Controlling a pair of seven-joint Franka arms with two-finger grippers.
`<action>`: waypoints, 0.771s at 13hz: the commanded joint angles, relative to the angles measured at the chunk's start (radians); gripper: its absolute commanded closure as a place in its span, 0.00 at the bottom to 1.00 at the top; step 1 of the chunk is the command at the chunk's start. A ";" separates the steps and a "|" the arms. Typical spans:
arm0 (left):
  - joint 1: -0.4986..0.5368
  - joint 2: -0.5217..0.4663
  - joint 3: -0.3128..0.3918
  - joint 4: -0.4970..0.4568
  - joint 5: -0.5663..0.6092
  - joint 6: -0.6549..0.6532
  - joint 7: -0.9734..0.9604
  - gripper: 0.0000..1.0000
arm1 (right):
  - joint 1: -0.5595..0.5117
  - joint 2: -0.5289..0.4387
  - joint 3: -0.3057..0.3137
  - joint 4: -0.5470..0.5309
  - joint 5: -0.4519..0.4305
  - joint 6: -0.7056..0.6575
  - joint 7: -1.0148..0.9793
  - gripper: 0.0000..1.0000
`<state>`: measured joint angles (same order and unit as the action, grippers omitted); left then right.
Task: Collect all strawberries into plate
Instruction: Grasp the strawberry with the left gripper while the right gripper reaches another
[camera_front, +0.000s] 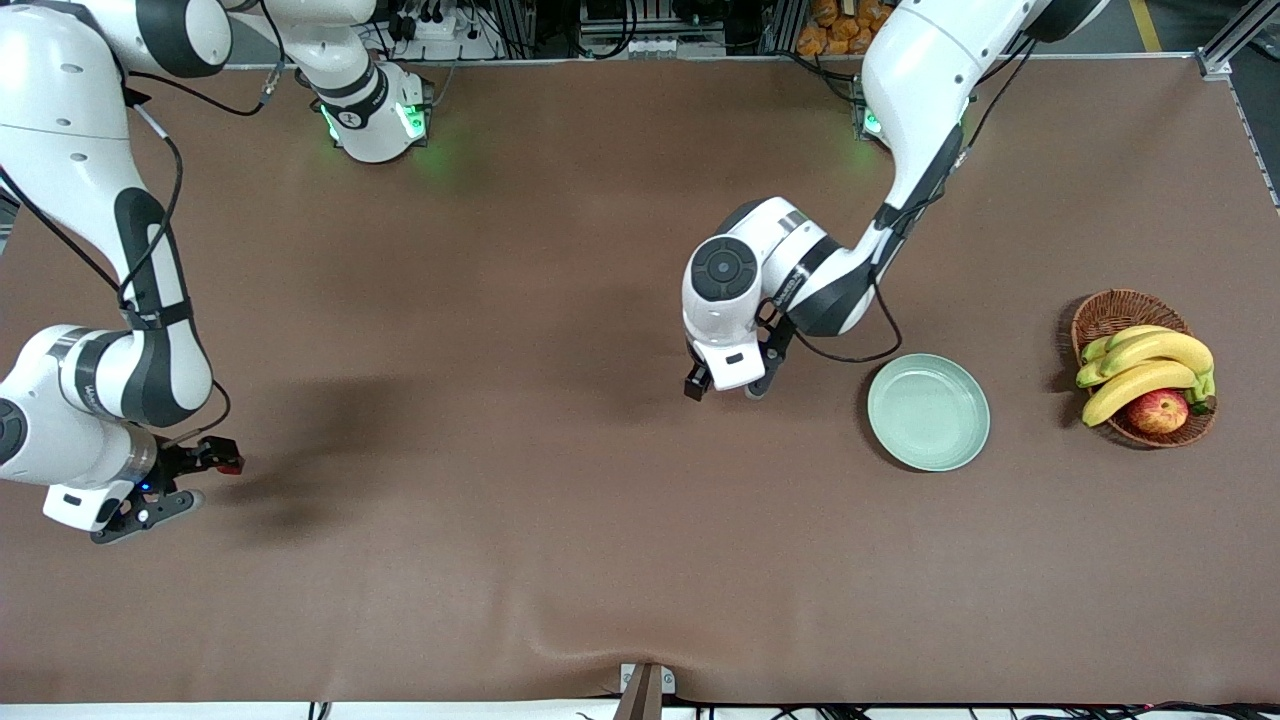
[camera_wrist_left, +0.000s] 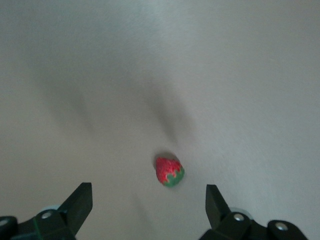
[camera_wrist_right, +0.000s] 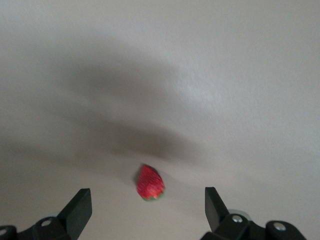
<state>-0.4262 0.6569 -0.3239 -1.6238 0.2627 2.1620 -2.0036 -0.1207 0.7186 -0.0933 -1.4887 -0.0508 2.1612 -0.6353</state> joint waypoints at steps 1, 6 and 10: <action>-0.017 0.055 0.009 0.022 0.053 0.034 -0.171 0.00 | -0.043 -0.005 0.023 -0.051 -0.038 0.034 -0.056 0.00; -0.020 0.108 0.011 0.031 0.061 0.065 -0.282 0.02 | -0.048 0.021 0.024 -0.091 -0.034 0.120 -0.145 0.00; -0.020 0.144 0.011 0.031 0.062 0.136 -0.334 0.18 | -0.042 0.030 0.032 -0.091 -0.031 0.152 -0.193 0.00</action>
<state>-0.4353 0.7766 -0.3189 -1.6119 0.2994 2.2653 -2.2831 -0.1529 0.7484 -0.0754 -1.5686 -0.0619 2.2787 -0.7923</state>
